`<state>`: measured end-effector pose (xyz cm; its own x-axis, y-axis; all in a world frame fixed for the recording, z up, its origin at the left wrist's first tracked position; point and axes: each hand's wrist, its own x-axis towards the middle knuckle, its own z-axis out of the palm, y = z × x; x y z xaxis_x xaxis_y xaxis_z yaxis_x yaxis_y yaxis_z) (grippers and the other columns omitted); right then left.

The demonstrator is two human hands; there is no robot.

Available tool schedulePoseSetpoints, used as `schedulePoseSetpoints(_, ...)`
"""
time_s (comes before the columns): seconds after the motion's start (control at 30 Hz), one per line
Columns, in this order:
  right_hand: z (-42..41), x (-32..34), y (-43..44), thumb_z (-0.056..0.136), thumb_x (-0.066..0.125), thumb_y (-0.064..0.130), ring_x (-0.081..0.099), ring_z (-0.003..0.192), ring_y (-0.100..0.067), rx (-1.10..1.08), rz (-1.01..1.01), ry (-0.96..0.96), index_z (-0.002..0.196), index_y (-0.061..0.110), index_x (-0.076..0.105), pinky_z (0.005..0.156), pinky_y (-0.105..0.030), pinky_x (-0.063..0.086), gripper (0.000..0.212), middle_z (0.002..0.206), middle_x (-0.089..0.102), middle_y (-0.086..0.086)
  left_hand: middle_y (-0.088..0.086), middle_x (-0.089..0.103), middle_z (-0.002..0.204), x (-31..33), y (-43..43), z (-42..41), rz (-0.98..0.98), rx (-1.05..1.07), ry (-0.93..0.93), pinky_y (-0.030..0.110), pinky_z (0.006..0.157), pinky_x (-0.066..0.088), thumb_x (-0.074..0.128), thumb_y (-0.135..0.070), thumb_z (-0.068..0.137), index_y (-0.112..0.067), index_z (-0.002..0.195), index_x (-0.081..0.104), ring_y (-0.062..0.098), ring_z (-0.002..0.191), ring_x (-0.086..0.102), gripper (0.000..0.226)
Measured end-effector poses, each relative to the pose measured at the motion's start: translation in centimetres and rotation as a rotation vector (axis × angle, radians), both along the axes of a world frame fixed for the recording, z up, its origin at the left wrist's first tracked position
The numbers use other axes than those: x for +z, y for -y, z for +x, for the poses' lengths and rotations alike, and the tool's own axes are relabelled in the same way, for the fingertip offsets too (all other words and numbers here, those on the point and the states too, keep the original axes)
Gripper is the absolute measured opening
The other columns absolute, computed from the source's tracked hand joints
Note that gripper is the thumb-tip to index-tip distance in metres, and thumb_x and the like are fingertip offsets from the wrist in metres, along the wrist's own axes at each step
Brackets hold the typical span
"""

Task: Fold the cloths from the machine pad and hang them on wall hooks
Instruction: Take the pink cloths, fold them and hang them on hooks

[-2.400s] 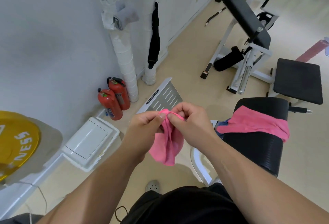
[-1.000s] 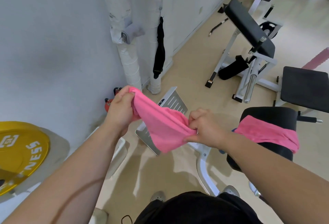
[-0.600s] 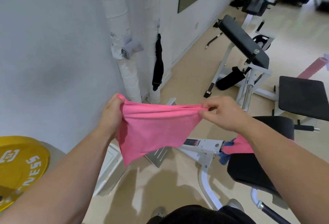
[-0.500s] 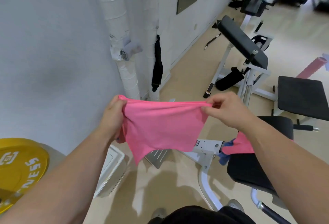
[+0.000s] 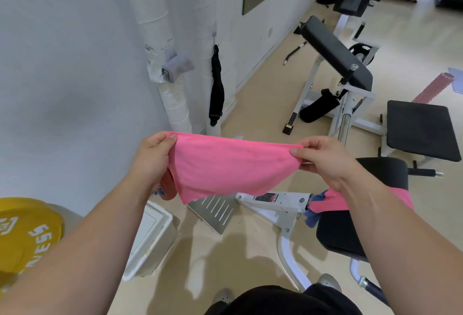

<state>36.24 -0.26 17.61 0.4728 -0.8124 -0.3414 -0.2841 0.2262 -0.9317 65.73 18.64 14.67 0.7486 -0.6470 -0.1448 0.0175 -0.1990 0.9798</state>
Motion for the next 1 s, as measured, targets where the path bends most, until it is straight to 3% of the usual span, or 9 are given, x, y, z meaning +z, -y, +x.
schedulePoseSetpoints(0.1, 0.5, -0.2, -0.8, 0.088, 0.07, 0.002, 0.061, 0.074, -0.018, -0.094, -0.023, -0.039, 0.095, -0.001, 0.067, 0.068, -0.03, 0.057, 0.008, 0.081, 0.065, -0.008, 0.012, 0.055, 0.077, 0.0, 0.3, -0.8, 0.036, 0.03, -0.069, 0.03, 0.06, 0.037, 0.056, -0.023, 0.096, -0.028, 0.074, 0.076, 0.018, 0.051, 0.05, 0.03)
schedulePoseSetpoints(0.2, 1.3, 0.1, -2.4, 0.088, 0.067, 0.0, 0.057, 0.069, -0.018, -0.158, -0.103, -0.062, 0.096, -0.002, 0.064, 0.058, -0.027, 0.057, 0.009, 0.076, 0.059, -0.011, 0.012, 0.049, 0.078, 0.5, 0.4, -2.5, 0.023, 0.056, -0.139, 0.027, 0.059, 0.03, 0.055, -0.016, 0.096, -0.017, 0.08, 0.075, 0.018, 0.059, 0.041, 0.026)
schedulePoseSetpoints(0.37, 3.3, -0.2, -5.9, 0.085, 0.057, -0.007, 0.05, 0.06, -0.02, -0.088, -0.168, 0.012, 0.088, 0.018, 0.061, 0.056, -0.034, 0.054, 0.025, 0.066, 0.051, -0.01, -0.004, 0.044, 0.049, 0.7, 0.5, -7.0, 0.028, -0.016, -0.139, 0.02, 0.046, 0.03, 0.053, -0.009, 0.096, -0.017, 0.06, 0.07, 0.016, 0.05, 0.034, 0.04)
schedulePoseSetpoints(0.47, 4.6, -0.5, -8.0, 0.087, 0.061, -0.004, 0.057, 0.064, -0.02, 0.012, -0.142, 0.076, 0.077, 0.024, 0.068, 0.064, -0.041, 0.054, 0.03, 0.068, 0.06, -0.011, 0.007, 0.062, 0.064, 0.3, 0.3, -9.8, 0.029, -0.096, -0.073, 0.04, 0.06, 0.052, 0.057, -0.029, 0.087, -0.013, 0.081, 0.077, 0.017, 0.062, 0.049, 0.026)
schedulePoseSetpoints(0.57, 5.3, -0.3, -9.5, 0.088, 0.061, -0.003, 0.063, 0.069, -0.022, 0.093, -0.127, 0.083, 0.084, 0.016, 0.073, 0.076, -0.051, 0.058, 0.023, 0.078, 0.067, -0.025, 0.023, 0.07, 0.075, 0.4, 0.1, -12.0, -0.016, -0.178, -0.084, 0.045, 0.068, 0.053, 0.059, -0.029, 0.091, -0.003, 0.089, 0.073, 0.02, 0.068, 0.055, 0.03)
schedulePoseSetpoints(0.77, 5.1, -0.1, -10.2, 0.09, 0.053, -0.01, 0.069, 0.07, -0.011, 0.15, -0.149, 0.112, 0.088, 0.016, 0.076, 0.071, -0.024, 0.057, 0.035, 0.08, 0.074, 0.0, -0.009, 0.067, 0.058, 1.2, -0.7, -13.5, -0.071, -0.225, -0.09, 0.014, 0.053, 0.042, 0.053, -0.007, 0.103, -0.004, 0.091, 0.078, 0.0, 0.051, 0.053, 0.027)
schedulePoseSetpoints(0.83, 5.0, -0.3, -10.3, 0.09, 0.059, -0.008, 0.064, 0.07, -0.011, 0.188, -0.222, 0.069, 0.089, 0.023, 0.075, 0.072, -0.026, 0.056, 0.035, 0.077, 0.07, 0.002, -0.004, 0.075, 0.069, 1.5, -0.9, -13.5, -0.067, -0.243, -0.08, 0.02, 0.06, 0.051, 0.053, -0.008, 0.103, -0.01, 0.094, 0.079, 0.004, 0.06, 0.063, 0.028)
schedulePoseSetpoints(0.93, 4.9, -0.3, -10.5, 0.085, 0.053, -0.014, 0.07, 0.078, -0.018, 0.243, -0.23, 0.065, 0.092, 0.026, 0.074, 0.081, -0.032, 0.057, 0.046, 0.085, 0.072, 0.0, 0.008, 0.079, 0.086, 1.0, -1.0, -13.0, -0.054, -0.212, -0.051, 0.044, 0.08, 0.059, 0.053, -0.01, 0.104, -0.015, 0.096, 0.08, 0.02, 0.081, 0.073, 0.029)
schedulePoseSetpoints(1.0, 4.8, -0.3, -10.4, 0.083, 0.048, -0.019, 0.075, 0.09, -0.019, 0.287, -0.21, 0.095, 0.098, 0.024, 0.073, 0.086, -0.031, 0.059, 0.052, 0.094, 0.076, -0.005, 0.015, 0.077, 0.086, 0.8, -1.0, -12.7, -0.054, -0.194, 0.015, 0.046, 0.077, 0.057, 0.053, -0.014, 0.104, -0.013, 0.094, 0.079, 0.023, 0.078, 0.07, 0.027)
